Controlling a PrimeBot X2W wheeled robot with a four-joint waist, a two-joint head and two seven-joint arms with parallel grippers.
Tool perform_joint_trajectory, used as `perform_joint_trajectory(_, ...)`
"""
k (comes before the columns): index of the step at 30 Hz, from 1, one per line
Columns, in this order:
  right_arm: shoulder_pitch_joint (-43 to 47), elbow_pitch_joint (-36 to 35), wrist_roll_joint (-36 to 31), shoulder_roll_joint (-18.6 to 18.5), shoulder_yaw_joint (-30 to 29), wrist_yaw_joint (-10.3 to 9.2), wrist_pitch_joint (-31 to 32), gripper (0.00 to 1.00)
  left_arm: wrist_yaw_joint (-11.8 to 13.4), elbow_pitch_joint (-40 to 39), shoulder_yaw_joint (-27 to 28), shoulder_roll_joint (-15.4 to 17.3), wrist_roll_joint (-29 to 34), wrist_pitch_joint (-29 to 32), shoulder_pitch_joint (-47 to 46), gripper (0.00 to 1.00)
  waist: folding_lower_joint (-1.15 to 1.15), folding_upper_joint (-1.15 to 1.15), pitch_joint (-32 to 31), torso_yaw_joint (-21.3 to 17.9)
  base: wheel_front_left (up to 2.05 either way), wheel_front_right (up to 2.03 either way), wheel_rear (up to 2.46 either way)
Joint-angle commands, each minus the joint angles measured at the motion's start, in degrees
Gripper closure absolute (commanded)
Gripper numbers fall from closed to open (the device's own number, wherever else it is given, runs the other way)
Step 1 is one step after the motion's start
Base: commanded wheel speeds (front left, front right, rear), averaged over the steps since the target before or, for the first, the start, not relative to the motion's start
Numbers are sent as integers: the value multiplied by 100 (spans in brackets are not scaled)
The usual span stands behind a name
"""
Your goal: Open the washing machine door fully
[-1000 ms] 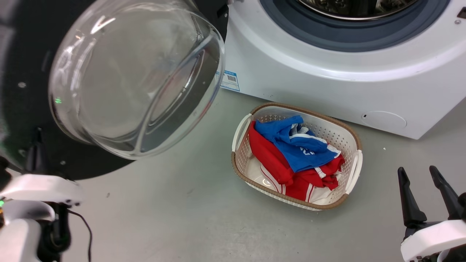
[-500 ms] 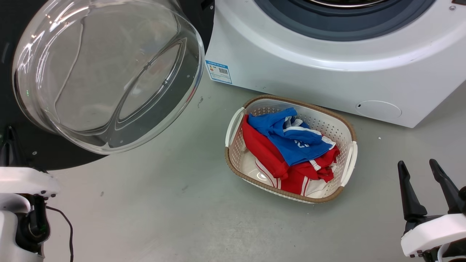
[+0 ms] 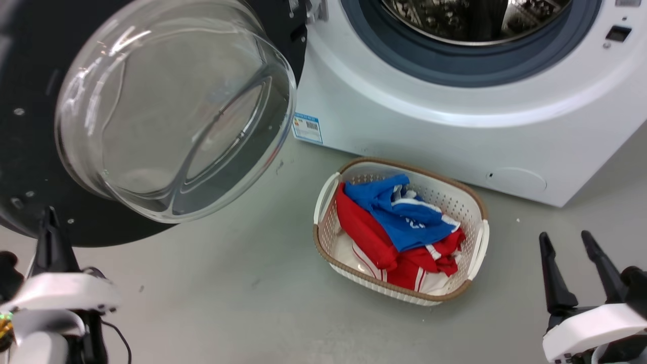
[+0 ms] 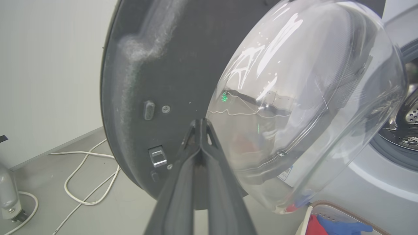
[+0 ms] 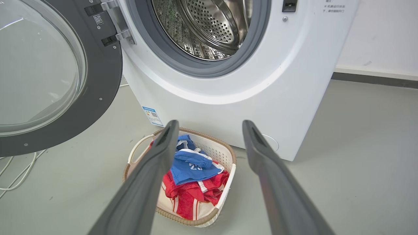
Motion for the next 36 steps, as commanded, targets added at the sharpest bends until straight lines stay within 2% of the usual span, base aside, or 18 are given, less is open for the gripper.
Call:
perform_joint_trajectory(1, 34, 43, -29, 42, 16, 1, -31, 0, 41, -141, -37, -41, 95, -26, 156, 100, 0, 0, -168, 28, 0, 0, 0)
perform_joint_trajectory(9, 240, 188, -52, 200, -23, 1, -117, 0, 386, -1062, -381, -213, 510, 54, 925, 100, 0, 0, -643, 83, 0, 0, 0)
perform_joint_trajectory(11, 282, 196, -49, 232, -27, 1, -120, 0, 442, -1247, -498, -257, 558, 137, 1046, 82, 0, 0, -728, 85, 0, 0, 0)
perform_joint_trajectory(12, 297, 202, -51, 243, -16, 1, -120, 0, 462, -1329, -558, -280, 590, 171, 1097, 64, 0, 0, -772, 80, 0, 0, 0)
perform_joint_trajectory(14, 338, 200, -58, 263, -14, 1, -134, 0, 486, -1459, -698, -277, 669, 272, 1167, 0, 0, 0, -864, 64, 0, 0, 0)
perform_joint_trajectory(18, 392, 188, -61, 301, 5, 1, -134, 0, 517, -1624, -928, -232, 833, 441, 1182, 0, 0, 0, -1031, -19, 0, 0, 0)
perform_joint_trajectory(24, 432, 119, -74, 332, 50, 1, -190, 0, 409, -1677, -1197, -108, 992, 684, 1008, 0, 0, 0, -1168, -355, 0, 0, 0)
perform_joint_trajectory(31, 346, 6, -98, 340, 84, 1, -194, 0, 227, -1491, -1493, -68, 1153, 772, 648, 0, 0, 0, -1161, -998, 0, 0, 0)
perform_joint_trajectory(32, 346, 6, -98, 340, 84, 1, -194, 0, 227, -1491, -1493, -68, 1153, 772, 648, 0, 0, 0, -1161, -998, 0, 0, 0)
perform_joint_trajectory(36, 321, -22, -127, 340, 139, 1, -183, 0, 187, -1299, -1598, -159, 1150, 719, 531, 0, 0, 0, -1153, -1411, 0, 0, 0)
